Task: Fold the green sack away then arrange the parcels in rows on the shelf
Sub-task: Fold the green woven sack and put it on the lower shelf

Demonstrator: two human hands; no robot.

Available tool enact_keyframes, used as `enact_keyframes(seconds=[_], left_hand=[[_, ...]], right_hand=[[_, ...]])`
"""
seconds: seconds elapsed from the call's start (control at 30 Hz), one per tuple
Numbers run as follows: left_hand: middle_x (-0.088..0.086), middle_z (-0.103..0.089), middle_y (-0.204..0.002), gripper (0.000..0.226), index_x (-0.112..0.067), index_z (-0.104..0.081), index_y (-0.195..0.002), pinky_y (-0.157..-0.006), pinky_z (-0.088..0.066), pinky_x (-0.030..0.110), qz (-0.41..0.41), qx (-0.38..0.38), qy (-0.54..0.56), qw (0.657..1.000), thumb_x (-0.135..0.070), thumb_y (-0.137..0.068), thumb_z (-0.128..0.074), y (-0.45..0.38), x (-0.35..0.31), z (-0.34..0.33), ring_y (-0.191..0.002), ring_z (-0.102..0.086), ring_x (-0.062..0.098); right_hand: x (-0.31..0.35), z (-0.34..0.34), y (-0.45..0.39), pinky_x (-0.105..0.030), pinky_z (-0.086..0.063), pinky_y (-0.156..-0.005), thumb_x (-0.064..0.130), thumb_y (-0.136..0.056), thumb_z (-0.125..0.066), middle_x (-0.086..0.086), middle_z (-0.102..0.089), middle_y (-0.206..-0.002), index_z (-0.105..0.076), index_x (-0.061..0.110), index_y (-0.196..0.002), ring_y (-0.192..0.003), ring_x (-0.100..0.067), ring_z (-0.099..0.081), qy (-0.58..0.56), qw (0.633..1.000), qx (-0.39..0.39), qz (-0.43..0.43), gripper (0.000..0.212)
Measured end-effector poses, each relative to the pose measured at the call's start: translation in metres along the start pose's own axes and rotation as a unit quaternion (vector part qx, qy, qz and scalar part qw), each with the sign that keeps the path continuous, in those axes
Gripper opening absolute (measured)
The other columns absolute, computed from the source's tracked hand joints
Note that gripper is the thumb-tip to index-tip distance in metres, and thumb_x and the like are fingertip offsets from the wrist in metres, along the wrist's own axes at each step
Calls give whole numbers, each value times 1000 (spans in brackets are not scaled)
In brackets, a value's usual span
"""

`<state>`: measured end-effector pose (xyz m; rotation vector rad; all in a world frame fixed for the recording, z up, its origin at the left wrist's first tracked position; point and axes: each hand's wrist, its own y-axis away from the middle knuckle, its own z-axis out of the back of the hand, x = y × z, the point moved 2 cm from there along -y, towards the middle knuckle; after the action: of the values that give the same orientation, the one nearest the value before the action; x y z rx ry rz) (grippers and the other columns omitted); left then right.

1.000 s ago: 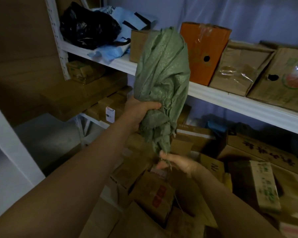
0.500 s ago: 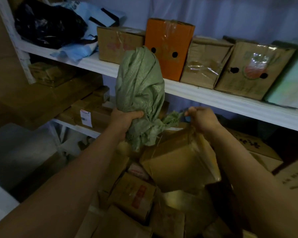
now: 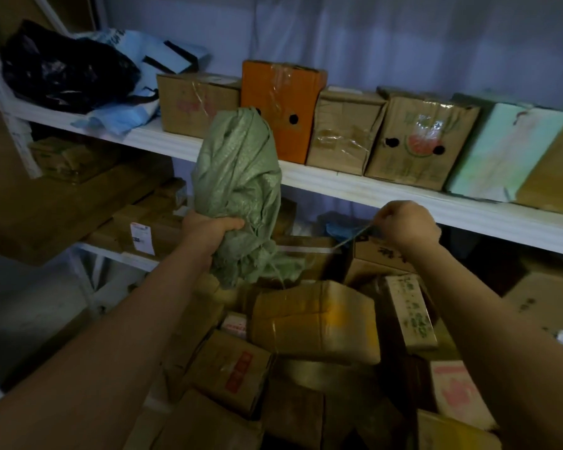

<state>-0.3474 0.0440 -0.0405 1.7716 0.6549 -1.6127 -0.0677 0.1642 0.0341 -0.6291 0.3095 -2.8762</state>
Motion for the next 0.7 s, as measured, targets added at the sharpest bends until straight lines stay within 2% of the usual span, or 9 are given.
enact_keyframes(seconds=[0.07,0.13,0.2,0.23,0.3,0.43,0.5,0.63,0.7], left_hand=[[12,-55,-133,96,-7,-45,-135,-97,-49,50,-1,-3,-24,1000,-21,-52,-91,3,1,1,-114,-57,34],[11,-53,-135,105,-8,-43,-137,-98,-48,50,-4,0,-45,999,-27,-46,-92,8,1,1,-117,-55,34],[11,-52,-136,105,-8,-44,-137,-98,-48,49,-13,5,-57,998,-28,-46,-93,11,0,1,-117,-55,34],[12,-51,-137,100,-8,-43,-137,-99,-47,47,-22,6,-62,998,-25,-52,-92,12,-1,1,-119,-54,34],[12,-49,-139,95,-6,-38,-139,-102,-45,45,-41,7,-79,996,-20,-60,-89,10,-5,4,-122,-51,33],[14,-44,-144,98,-5,-32,-142,-106,-40,43,-99,0,-137,986,-16,-63,-88,0,-11,20,-128,-45,32],[13,-41,-145,98,-6,-30,-143,-104,-39,40,-121,-12,-174,977,-18,-64,-87,-8,-9,31,-130,-43,32],[14,-44,-142,107,-5,-30,-141,-104,-42,44,-136,-47,-185,972,-27,-55,-91,-29,1,57,-128,-46,32],[13,-47,-140,117,-5,-32,-139,-103,-44,44,-132,-67,-182,972,-41,-45,-90,-41,8,66,-125,-49,30]], right_hand=[[-1,6,-6,-36,-50,-79,24,-90,-57,-10,-67,-106,-70,16,-99,-98,-30,-60,-114,992,-9,-44,18],[8,6,-6,-38,-53,-85,18,-83,-65,-13,-68,-105,-71,8,-97,-98,-30,-61,-214,973,71,-51,18],[22,1,1,-29,-55,-66,10,-80,-65,-11,-65,-88,-69,3,-97,-80,-23,-60,-294,941,157,-48,19],[32,-1,5,-23,-47,-49,7,-83,-60,-7,-59,-76,-68,2,-95,-65,-16,-54,-342,919,188,-47,16],[54,-5,10,-20,-28,-39,6,-88,-50,0,-46,-61,-64,9,-90,-48,-9,-37,-431,870,234,-50,14],[92,-15,10,-20,-28,-44,7,-92,-51,0,-44,-62,-60,12,-84,-49,-8,-33,-522,826,211,-22,14],[109,-19,10,-17,-34,-47,4,-94,-49,-1,-51,-67,-63,9,-94,-50,-6,-41,-551,812,192,-3,15],[141,-47,11,-20,-46,-69,7,-96,-46,-2,-66,-104,-60,7,-120,-88,-9,-61,-553,804,216,31,28],[158,-77,13,-26,-46,-87,9,-96,-46,-1,-60,-125,-54,10,-131,-115,-15,-55,-532,809,245,50,35]])
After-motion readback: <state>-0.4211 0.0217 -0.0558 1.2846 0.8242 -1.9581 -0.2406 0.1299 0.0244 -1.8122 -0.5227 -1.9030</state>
